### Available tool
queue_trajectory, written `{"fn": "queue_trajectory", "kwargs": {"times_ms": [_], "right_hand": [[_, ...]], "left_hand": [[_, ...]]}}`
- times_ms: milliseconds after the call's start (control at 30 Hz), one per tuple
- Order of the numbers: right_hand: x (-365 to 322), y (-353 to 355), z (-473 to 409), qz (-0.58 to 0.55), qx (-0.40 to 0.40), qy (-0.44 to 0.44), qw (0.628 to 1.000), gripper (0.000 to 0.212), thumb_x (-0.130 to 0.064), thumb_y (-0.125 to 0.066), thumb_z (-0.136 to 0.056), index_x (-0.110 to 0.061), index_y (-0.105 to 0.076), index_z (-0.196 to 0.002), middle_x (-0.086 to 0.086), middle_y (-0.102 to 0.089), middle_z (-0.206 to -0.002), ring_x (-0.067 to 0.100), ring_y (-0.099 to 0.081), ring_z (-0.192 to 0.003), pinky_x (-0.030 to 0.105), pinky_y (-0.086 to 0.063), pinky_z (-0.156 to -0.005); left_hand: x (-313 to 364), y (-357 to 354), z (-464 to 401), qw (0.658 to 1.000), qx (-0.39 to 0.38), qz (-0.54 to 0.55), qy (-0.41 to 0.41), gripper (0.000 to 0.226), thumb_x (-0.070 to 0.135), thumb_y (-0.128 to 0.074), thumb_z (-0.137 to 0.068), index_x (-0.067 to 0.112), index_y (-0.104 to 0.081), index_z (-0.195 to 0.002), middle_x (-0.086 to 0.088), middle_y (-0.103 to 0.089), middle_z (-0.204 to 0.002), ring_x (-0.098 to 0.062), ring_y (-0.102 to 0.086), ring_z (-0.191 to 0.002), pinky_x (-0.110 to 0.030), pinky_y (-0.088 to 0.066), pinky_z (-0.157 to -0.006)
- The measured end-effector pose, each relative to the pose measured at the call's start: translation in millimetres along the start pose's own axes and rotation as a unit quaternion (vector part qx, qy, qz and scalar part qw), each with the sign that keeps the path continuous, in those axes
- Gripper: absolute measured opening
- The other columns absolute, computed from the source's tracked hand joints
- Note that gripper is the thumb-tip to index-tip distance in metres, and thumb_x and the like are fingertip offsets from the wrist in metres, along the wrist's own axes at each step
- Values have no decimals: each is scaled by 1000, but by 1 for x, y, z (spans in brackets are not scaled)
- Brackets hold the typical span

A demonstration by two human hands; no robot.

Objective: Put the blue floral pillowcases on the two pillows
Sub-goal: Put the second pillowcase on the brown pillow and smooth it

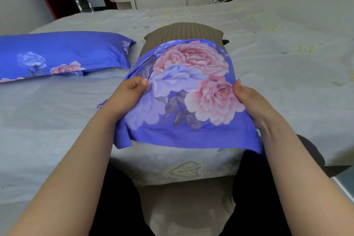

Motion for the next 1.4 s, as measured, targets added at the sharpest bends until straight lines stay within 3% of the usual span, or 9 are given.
{"fn": "queue_trajectory", "kwargs": {"times_ms": [133, 300, 467, 667, 800, 1000, 1133, 1267, 1400], "right_hand": [[5, 10, -23, 107, 25, 1, 994, 51, -62, -56, -76, -14, -61, -61, -2, -61, -59, 8, -54, -55, 21, -43, -59], [-11, 13, -20, 149, -48, 88, 984, 18, -28, -72, -81, -18, -58, -75, -9, -58, -73, 0, -51, -64, 14, -41, -62], [-22, -13, -13, 264, 136, 231, 927, 15, -23, -67, -86, -22, -54, -79, -2, -58, -85, 9, -53, -76, 19, -42, -69], [-6, -12, -41, 99, 50, 74, 991, 56, -55, -70, -73, 0, -61, -73, 6, -61, -69, 16, -53, -66, 30, -42, -68], [-3, -8, -49, 267, 130, 55, 953, 57, -51, -64, -81, 5, -56, -72, -2, -50, -55, 7, -44, -51, 27, -36, -56], [-43, -45, -14, 473, 290, 224, 801, 23, -30, -51, -90, -15, -63, -103, 11, -59, -110, 33, -53, -104, 39, -42, -79], [-44, -119, -1, 525, 15, 284, 802, 77, -74, -36, -74, -26, -52, -132, -1, -40, -147, 18, -30, -138, 49, -10, -114], [-31, -120, -28, 625, 5, 236, 744, 94, -81, -28, -76, -24, -20, -150, -4, -12, -159, 11, -6, -146, 50, 7, -113], [-38, -84, -65, 588, 55, 78, 803, 110, -85, -38, -69, -21, -6, -151, 1, 2, -160, 25, 4, -146, 56, 1, -113]], "left_hand": [[-8, 4, 2, 995, -58, 69, 36, 39, 40, -63, -85, 2, -59, -76, -6, -53, -73, -13, -45, -70, -30, -37, -66], [-12, 21, 4, 997, -42, -60, -14, 40, 44, -63, -83, 4, -59, -87, -3, -56, -79, -6, -49, -72, -27, -40, -69], [-31, 41, 6, 979, -105, 165, 48, 37, 53, -69, -75, 17, -60, -80, 1, -63, -77, -6, -56, -67, -17, -46, -59], [-40, 21, -4, 974, -99, 188, 78, 49, 56, -77, -63, 13, -68, -87, -5, -68, -87, -12, -61, -77, -21, -51, -69], [-38, 26, -11, 987, -119, 87, 59, 44, 50, -67, -74, 7, -61, -83, -7, -52, -78, -14, -45, -73, -23, -37, -62], [-48, 42, -17, 980, -126, -126, 85, 20, 31, -60, -91, 14, -60, -81, -3, -61, -82, -18, -55, -81, -30, -41, -73], [-5, 30, -5, 893, 51, -444, 48, 14, 35, -49, -89, 26, -58, -97, -4, -56, -111, -30, -54, -107, -49, -32, -100], [30, -9, 33, 938, 106, -289, -161, 38, 40, -38, -84, 28, -52, -117, 3, -53, -126, -22, -53, -116, -49, -38, -100], [-13, -15, 40, 959, 71, -274, 17, 77, 78, -37, -75, 42, -24, -143, 5, -29, -151, -21, -33, -136, -46, -31, -108]]}}
Point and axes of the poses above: each hand's wrist, its own z-axis away from the middle knuckle, its own y-axis out of the back of the hand, x = y × z, the point moved 2 cm from there along -z, towards the middle knuckle
